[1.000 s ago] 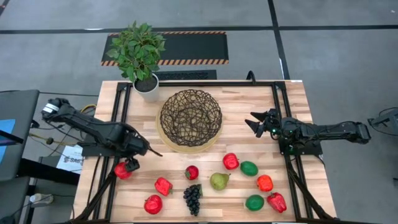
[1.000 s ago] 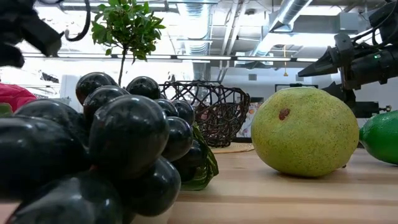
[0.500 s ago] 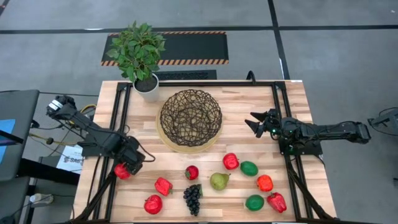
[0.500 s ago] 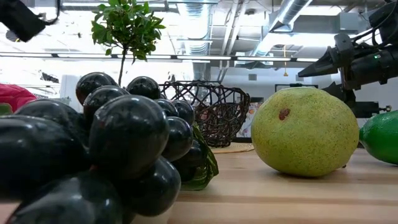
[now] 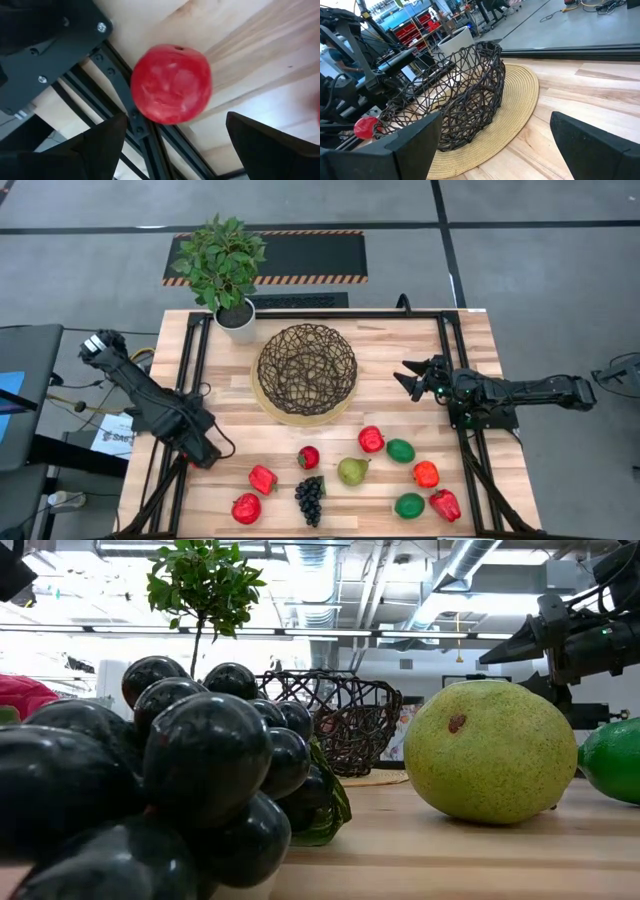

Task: Build produce basket
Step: Put the toe left red apple into the basket

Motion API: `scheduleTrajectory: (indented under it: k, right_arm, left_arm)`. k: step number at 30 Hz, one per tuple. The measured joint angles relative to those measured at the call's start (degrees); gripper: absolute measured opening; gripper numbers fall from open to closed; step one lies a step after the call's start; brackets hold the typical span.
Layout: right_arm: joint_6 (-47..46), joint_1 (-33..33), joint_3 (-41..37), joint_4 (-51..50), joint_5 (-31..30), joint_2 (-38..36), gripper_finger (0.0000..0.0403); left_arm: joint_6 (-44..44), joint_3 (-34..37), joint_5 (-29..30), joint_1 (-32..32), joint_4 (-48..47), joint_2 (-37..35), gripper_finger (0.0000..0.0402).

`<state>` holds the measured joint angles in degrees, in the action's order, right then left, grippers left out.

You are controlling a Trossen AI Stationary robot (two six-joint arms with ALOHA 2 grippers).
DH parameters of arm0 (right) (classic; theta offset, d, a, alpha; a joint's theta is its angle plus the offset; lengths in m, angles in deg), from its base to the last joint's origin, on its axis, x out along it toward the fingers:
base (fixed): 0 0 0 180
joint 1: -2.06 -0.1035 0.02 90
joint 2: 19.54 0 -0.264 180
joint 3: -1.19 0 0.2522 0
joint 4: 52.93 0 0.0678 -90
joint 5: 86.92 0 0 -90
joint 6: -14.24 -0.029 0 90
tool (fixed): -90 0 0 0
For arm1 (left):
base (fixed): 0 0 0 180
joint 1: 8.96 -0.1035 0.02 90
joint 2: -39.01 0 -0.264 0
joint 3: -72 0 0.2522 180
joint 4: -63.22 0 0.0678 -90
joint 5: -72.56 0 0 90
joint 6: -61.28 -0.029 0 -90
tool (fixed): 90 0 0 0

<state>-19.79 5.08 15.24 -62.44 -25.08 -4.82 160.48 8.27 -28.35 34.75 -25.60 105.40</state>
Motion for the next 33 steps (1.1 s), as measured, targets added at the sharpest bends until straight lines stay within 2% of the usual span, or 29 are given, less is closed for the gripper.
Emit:
scheduleTrajectory:
  k: [12,17,27,33]
  right_arm:
    - [0.0,0.0,0.0,0.0,0.0,0.0,0.0392]
    - [0.0,0.0,0.0,0.0,0.0,0.0,0.0392]
    - [0.0,0.0,0.0,0.0,0.0,0.0,0.0392]
    - [0.0,0.0,0.0,0.0,0.0,0.0,0.0392]
  left_arm:
    - [-1.2,8.8,1.8,3.4,11.3,0.0,0.0330]
    - [-1.9,11.4,-0.1,3.4,13.2,-0.2,0.0330]
    - [-3.6,11.8,-0.9,3.4,14.5,-0.1,0.0328]
    - [-3.6,11.9,-2.3,3.4,15.5,-0.1,0.0300]
